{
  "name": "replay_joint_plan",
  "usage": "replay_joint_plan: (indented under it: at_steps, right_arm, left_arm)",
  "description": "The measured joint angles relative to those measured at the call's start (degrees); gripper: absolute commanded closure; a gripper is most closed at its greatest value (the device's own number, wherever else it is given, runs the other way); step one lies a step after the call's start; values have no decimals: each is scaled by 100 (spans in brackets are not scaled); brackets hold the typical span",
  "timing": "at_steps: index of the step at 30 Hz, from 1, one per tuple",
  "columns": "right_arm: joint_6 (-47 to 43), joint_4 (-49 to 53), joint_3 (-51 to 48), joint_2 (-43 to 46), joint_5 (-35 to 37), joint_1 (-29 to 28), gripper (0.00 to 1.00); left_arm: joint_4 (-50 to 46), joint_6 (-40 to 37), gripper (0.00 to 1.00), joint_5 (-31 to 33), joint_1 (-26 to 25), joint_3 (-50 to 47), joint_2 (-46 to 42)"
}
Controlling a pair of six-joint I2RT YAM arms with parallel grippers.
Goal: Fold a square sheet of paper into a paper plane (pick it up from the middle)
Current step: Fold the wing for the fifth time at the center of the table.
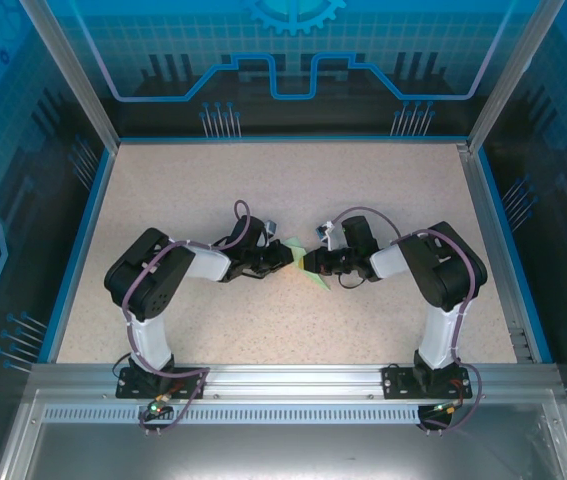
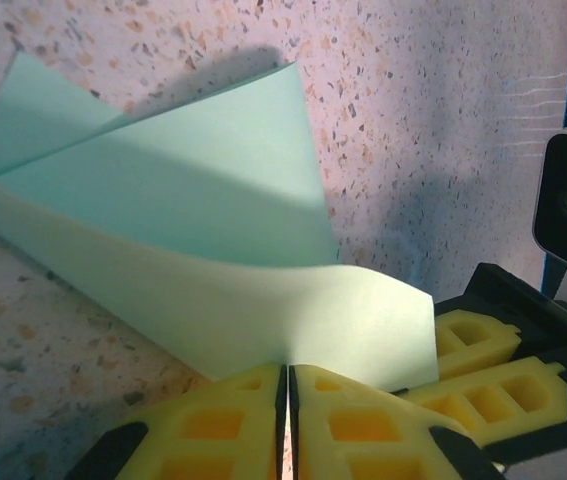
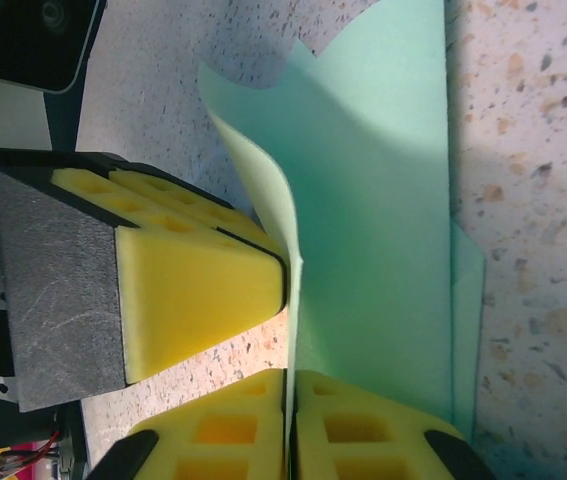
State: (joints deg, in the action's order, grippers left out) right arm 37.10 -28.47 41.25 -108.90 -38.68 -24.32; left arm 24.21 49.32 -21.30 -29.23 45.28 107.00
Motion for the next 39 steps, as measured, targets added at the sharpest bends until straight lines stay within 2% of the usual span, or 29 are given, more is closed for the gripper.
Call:
replay_joint_plan:
  at_steps: [23,39]
  right_arm:
    - [2,820,-31,741,166,76,70]
    - [-1012,2138,-271,1781,992,-26,66]
  left_arm:
    - [-157,-4,86,0,0,162,96]
    - [-214,-22,86,-20,0,234,107]
